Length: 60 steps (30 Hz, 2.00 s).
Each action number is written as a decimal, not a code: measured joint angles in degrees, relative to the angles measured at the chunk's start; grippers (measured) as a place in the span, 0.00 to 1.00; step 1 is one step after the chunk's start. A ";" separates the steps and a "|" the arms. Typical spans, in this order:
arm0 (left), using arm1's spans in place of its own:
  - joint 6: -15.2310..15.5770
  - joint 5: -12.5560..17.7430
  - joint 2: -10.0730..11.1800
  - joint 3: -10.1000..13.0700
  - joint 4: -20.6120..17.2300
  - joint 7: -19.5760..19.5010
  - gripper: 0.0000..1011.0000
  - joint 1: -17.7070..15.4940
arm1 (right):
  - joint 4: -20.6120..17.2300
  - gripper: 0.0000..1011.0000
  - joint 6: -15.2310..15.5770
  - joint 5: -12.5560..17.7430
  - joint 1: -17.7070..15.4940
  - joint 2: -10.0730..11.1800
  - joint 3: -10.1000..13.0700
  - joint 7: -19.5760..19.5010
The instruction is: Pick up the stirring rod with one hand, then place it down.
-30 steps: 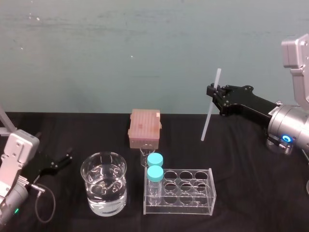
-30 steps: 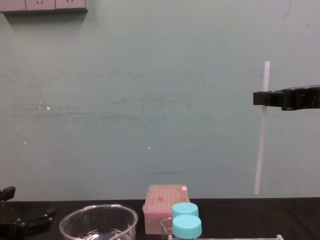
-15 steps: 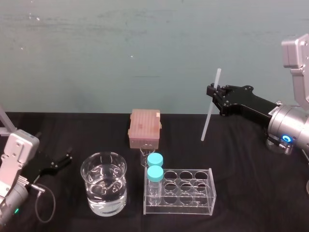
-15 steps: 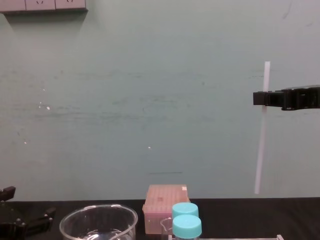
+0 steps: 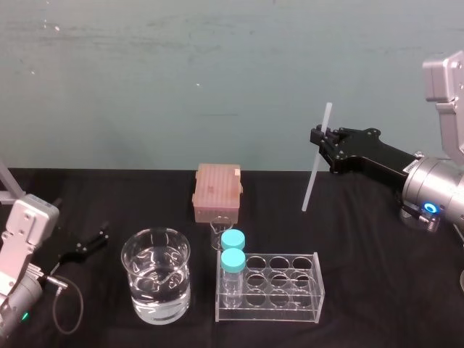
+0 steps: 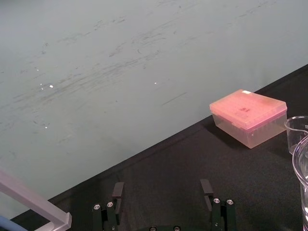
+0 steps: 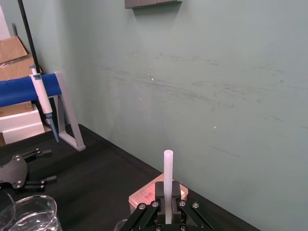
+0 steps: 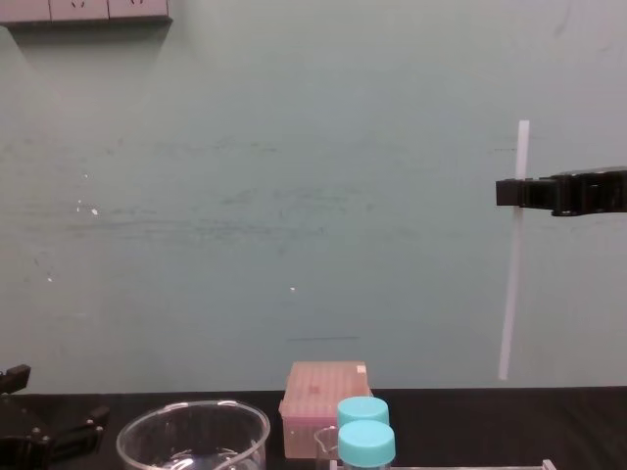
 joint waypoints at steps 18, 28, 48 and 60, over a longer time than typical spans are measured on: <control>0.00 0.00 0.00 0.00 0.00 0.00 0.99 0.00 | 0.00 0.07 0.00 0.00 0.00 0.00 0.00 0.00; 0.00 0.00 0.00 0.00 0.00 0.00 0.99 0.00 | 0.00 0.07 0.00 0.00 0.00 0.00 0.00 0.00; 0.00 0.00 0.00 0.00 0.00 0.00 0.99 0.00 | 0.00 0.07 0.00 0.00 0.00 0.00 0.00 0.00; 0.00 0.00 0.00 0.00 0.00 0.00 0.99 0.00 | 0.00 0.07 0.00 0.00 0.00 0.00 0.00 0.00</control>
